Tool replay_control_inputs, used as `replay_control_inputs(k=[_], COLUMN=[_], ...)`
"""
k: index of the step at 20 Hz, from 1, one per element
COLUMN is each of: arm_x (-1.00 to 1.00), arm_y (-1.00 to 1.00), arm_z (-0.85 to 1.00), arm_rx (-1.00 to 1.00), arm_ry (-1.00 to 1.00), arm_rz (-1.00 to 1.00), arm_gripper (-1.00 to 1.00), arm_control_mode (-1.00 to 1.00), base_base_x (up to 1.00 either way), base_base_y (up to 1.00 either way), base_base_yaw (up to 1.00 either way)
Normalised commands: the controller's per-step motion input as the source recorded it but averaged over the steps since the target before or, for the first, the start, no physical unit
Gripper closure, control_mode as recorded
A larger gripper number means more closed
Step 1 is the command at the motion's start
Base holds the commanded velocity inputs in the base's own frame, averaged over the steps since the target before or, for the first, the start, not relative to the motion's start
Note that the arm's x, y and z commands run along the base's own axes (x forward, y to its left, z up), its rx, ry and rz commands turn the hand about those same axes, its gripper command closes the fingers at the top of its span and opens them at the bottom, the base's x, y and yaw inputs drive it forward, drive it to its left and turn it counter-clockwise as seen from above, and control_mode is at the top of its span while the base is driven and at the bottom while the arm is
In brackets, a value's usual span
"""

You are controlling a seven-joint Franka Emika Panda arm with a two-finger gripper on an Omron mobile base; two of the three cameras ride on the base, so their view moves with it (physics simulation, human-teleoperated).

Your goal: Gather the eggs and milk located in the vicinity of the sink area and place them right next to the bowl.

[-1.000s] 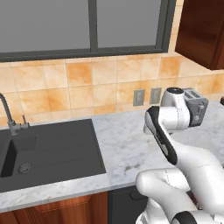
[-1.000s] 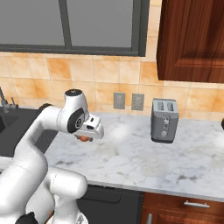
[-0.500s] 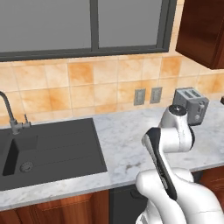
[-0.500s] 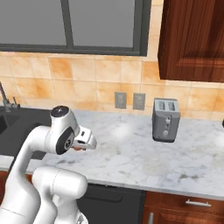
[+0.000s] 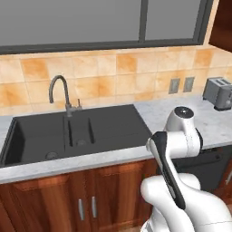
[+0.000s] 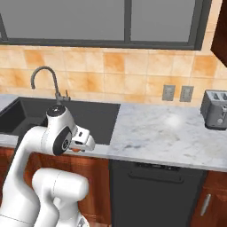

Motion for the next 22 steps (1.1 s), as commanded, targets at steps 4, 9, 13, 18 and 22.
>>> replay_control_inputs(k=[4, 9, 13, 18, 22], arm_x=[0.00, 0.00, 0.00, 0.00, 0.00], arm_y=[0.00, 0.00, 0.00, 0.00, 0.00], arm_z=[0.00, 0.00, 0.00, 0.00, 0.00], arm_rx=[0.00, 0.00, 0.00, 0.00, 0.00], arm_ry=[0.00, 0.00, 0.00, 0.00, 0.00], arm_rz=[0.00, 0.00, 0.00, 0.00, 0.00], arm_gripper=[1.00, 1.00, 1.00, 1.00, 1.00], arm_control_mode=[1.00, 1.00, 1.00, 1.00, 1.00], base_base_x=[-0.02, 0.00, 0.00, 0.04, 0.38], base_base_y=[1.00, 1.00, 1.00, 1.00, 1.00], base_base_yaw=[0.04, 0.07, 0.11, 0.12, 0.05])
